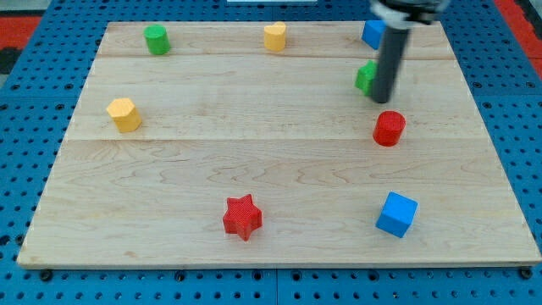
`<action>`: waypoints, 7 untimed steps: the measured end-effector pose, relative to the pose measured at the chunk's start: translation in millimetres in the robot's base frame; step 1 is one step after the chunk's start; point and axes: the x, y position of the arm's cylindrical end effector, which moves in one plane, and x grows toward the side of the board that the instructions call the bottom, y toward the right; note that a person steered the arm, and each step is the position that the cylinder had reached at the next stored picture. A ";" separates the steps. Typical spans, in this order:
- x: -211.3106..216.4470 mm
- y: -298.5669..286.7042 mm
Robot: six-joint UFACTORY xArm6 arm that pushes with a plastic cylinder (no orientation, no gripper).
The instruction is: Drag the green star to the bottom left
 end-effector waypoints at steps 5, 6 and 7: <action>-49.1 -144.1; 2.7 -221.6; 19.1 -295.6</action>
